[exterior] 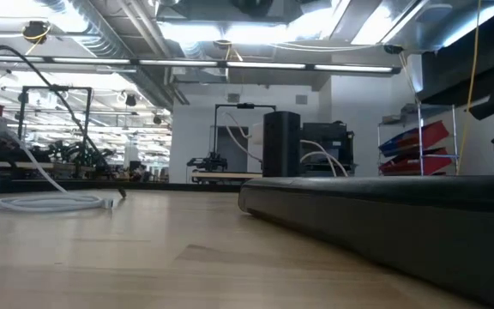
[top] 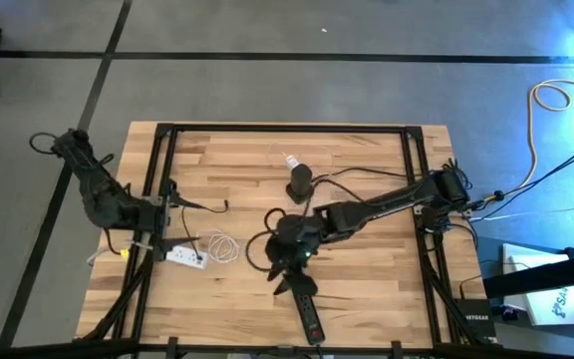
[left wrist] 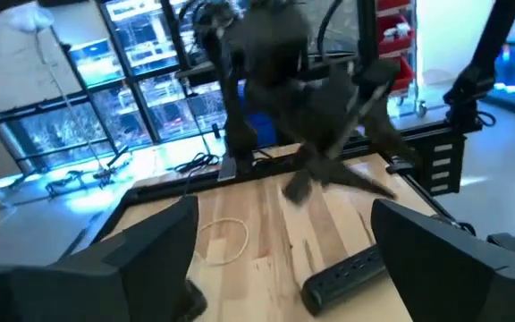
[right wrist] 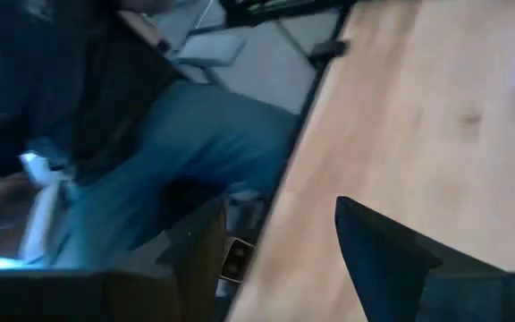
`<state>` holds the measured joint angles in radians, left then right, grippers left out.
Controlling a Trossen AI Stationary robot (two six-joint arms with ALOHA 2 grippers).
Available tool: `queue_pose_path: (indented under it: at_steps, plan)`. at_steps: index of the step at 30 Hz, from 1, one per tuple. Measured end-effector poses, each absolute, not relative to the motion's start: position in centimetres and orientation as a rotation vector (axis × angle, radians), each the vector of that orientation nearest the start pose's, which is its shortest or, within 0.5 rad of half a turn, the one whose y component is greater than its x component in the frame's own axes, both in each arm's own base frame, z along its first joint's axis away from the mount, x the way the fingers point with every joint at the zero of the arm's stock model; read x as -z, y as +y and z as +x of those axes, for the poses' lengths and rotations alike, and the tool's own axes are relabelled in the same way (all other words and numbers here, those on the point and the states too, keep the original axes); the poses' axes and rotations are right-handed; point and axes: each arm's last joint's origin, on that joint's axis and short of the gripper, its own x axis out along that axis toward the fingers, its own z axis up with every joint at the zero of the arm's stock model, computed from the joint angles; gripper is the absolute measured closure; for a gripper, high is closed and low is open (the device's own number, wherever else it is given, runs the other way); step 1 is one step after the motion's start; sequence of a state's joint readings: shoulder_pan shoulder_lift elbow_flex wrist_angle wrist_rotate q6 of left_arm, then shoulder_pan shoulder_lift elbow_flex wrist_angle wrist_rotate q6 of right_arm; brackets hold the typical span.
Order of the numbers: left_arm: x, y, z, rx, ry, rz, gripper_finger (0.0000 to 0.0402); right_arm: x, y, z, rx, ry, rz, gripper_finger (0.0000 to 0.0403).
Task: Insert USB
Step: Return to Home Position
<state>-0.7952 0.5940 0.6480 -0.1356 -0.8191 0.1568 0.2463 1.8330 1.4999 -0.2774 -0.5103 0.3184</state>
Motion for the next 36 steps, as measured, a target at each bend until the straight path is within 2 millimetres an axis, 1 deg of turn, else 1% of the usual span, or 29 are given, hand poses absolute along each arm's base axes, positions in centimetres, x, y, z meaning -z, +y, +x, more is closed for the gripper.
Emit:
queue_pose_path:
  at_steps: [2,4,7,9,12,14,16,18,20,23,24,26,29,31,36]
  plan:
    - [-30.6,-7.1,10.0,-0.022,0.038,0.182,0.0087,-28.7,10.7,39.1,-0.543,0.697,0.337,0.021]
    - [-29.5,-6.5,9.5,-0.025,0.012,0.153,0.0087,-28.7,9.9,37.9,-0.466,0.672,0.317,0.021]
    - [-28.1,-5.9,8.9,0.005,-0.043,0.097,0.0088,-29.0,9.0,35.7,-0.46,0.579,0.293,0.021]
    - [-27.3,-5.7,8.7,0.038,-0.08,0.058,0.0088,-29.6,8.3,33.7,-0.481,0.459,0.273,0.021]
    - [-25.5,-5.5,8.7,0.064,-0.109,0.021,0.0088,-28.6,6.8,30.8,-0.487,0.304,0.26,0.021]
    - [-24.9,-5.4,8.7,0.087,-0.156,-0.006,0.0088,-27.2,5.7,29.0,-0.509,0.225,0.264,0.021]
    - [-23.9,-5.4,8.8,0.112,-0.177,-0.012,0.0088,-26.2,4.6,27.0,-0.568,0.119,0.259,0.021]
    - [-23.3,-5.3,9.0,0.129,-0.193,-0.014,0.0088,-25.7,3.7,25.2,-0.64,-0.01,0.253,0.021]
    - [-22.4,-5.2,9.3,0.111,-0.177,-0.011,0.0088,-24.4,2.9,23.5,-0.689,-0.063,0.258,0.021]
    - [-21.5,-4.9,9.6,0.097,-0.182,-0.034,0.0088,-22.9,2.1,21.3,-0.712,-0.129,0.255,0.021]
    - [-21.4,-4.8,9.7,0.106,-0.19,-0.043,0.0088,-22.7,1.9,20.8,-0.707,-0.159,0.252,0.021]
    - [-20.9,-4.7,9.8,0.139,-0.211,-0.044,0.0088,-21.6,1.5,19.7,-0.693,-0.167,0.26,0.021]
    - [-20.4,-4.4,10.0,0.156,-0.233,-0.044,0.0088,-20.8,1.1,18.3,-0.679,-0.216,0.246,0.021]
    - [-19.9,-4.1,10.2,0.138,-0.222,-0.042,0.0088,-20.6,1.0,17.6,-0.677,-0.261,0.228,0.021]
    - [-19.1,-3.7,10.4,0.138,-0.224,-0.041,0.0088,-19.4,0.7,15.8,-0.714,-0.283,0.217,0.021]
